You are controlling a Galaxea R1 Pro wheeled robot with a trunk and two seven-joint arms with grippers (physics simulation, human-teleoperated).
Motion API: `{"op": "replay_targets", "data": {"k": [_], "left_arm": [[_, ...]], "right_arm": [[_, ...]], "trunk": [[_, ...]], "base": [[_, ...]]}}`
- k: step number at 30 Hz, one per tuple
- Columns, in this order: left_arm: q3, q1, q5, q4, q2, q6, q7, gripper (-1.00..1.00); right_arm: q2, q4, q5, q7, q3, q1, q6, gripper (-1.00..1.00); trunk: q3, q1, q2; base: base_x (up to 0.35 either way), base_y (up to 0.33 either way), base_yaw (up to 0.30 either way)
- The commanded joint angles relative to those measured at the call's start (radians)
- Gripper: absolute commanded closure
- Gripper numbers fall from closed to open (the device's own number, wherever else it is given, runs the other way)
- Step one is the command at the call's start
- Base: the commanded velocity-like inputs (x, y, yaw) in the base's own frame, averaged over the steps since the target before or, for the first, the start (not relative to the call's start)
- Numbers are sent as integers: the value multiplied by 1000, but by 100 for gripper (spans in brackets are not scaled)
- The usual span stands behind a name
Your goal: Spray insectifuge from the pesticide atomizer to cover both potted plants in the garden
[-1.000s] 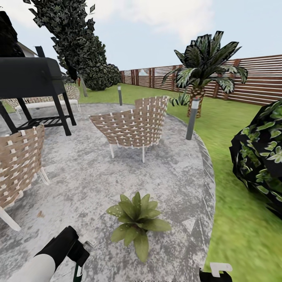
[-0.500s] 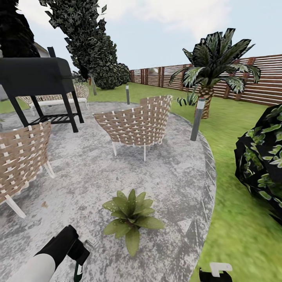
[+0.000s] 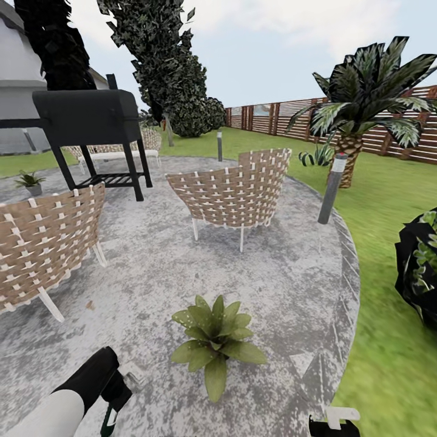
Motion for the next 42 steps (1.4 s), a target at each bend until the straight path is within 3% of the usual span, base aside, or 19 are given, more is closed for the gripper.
{"op": "replay_targets", "data": {"k": [1,3,6,10,13,22,36,42], "left_arm": [[7,-3,-32,1,-5,6,-9,100],[7,-7,-55,-1,-14,34,-10,100],[7,-23,-61,-8,-20,77,-15,100],[5,-40,-94,-6,-41,83,-50,100],[1,-30,-119,2,-37,79,-63,100],[5,-26,-122,5,-38,81,-63,100],[10,-27,-121,5,-43,80,-58,100],[11,-25,-113,6,-47,80,-57,100]], "right_arm": [[-1,1,-4,-3,9,0,-2,-100],[-3,2,-3,-3,10,0,-2,-100],[-5,2,-3,-3,10,0,-2,-100],[-6,1,-4,-4,10,0,-1,-100],[-5,1,-4,-6,10,0,-1,-100],[-3,1,-6,-7,9,0,-1,-100],[-3,1,-6,-7,9,0,-1,-100],[-4,1,-6,-7,9,0,-1,-100]], "trunk": [[-1,0,0],[-1,0,0],[-1,0,0],[-1,0,0],[-1,0,0],[-1,0,0],[-1,0,0],[-1,0,0]], "base": [[0,0,23],[0,0,9],[0,0,2],[0,0,0],[0,0,0],[0,-8,29],[85,-240,258],[234,-189,44]]}}
